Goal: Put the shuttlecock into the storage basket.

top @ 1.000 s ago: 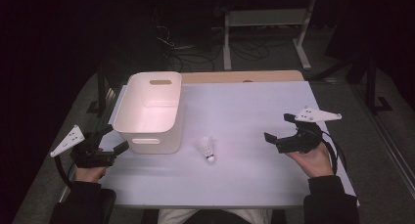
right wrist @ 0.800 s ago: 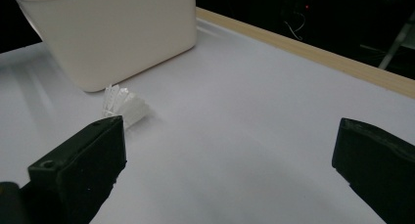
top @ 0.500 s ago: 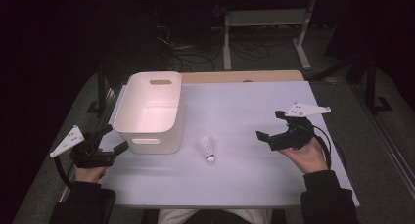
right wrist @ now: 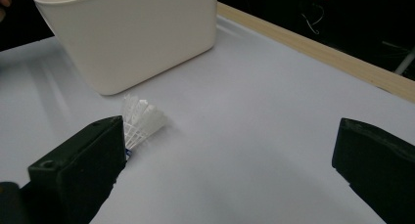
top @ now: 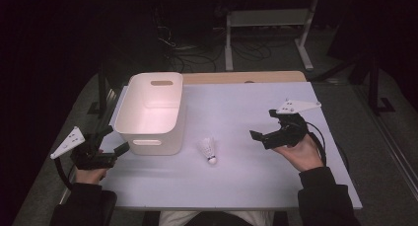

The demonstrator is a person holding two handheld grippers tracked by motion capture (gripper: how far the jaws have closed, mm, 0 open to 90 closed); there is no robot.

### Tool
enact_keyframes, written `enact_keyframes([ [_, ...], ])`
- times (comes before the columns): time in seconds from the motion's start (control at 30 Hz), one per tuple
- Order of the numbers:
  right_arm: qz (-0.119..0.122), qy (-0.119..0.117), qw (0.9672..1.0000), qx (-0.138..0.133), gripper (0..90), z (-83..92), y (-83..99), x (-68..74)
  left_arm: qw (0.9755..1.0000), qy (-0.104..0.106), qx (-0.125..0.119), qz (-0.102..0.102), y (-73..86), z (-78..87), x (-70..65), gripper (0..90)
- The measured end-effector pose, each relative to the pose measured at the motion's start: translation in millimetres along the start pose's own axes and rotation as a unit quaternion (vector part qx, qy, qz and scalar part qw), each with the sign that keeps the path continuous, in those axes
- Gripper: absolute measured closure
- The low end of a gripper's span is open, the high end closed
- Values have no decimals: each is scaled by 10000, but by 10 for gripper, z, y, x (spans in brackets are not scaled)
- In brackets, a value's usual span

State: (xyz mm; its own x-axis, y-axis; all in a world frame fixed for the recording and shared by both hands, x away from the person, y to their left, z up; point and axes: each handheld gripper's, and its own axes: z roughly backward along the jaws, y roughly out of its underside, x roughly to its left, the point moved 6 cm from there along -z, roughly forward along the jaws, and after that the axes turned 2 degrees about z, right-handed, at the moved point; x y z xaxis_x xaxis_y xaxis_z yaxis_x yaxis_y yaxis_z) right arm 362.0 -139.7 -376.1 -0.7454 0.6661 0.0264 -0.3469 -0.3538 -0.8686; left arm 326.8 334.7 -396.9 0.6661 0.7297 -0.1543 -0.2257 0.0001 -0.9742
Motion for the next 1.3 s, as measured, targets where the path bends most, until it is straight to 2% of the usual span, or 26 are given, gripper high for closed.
enact_keyframes([
  [0.37,63,-135,9998,119,0,-109,-64,93,10000,-17,-8,-5,-1,2,3,0],
  [0.7,90,-357,9990,260,0,-251,-92,216,10000,-10,0,-5,0,-1,1,0],
  [0.93,137,-595,9975,360,0,-382,-108,339,10000,-4,-3,5,0,0,1,0],
  [1.13,215,-705,9960,504,0,-487,-104,415,10000,0,0,4,1,0,0,0],
  [1.3,189,-816,9948,588,0,-553,-97,463,10000,8,-4,5,0,2,0,0],
])
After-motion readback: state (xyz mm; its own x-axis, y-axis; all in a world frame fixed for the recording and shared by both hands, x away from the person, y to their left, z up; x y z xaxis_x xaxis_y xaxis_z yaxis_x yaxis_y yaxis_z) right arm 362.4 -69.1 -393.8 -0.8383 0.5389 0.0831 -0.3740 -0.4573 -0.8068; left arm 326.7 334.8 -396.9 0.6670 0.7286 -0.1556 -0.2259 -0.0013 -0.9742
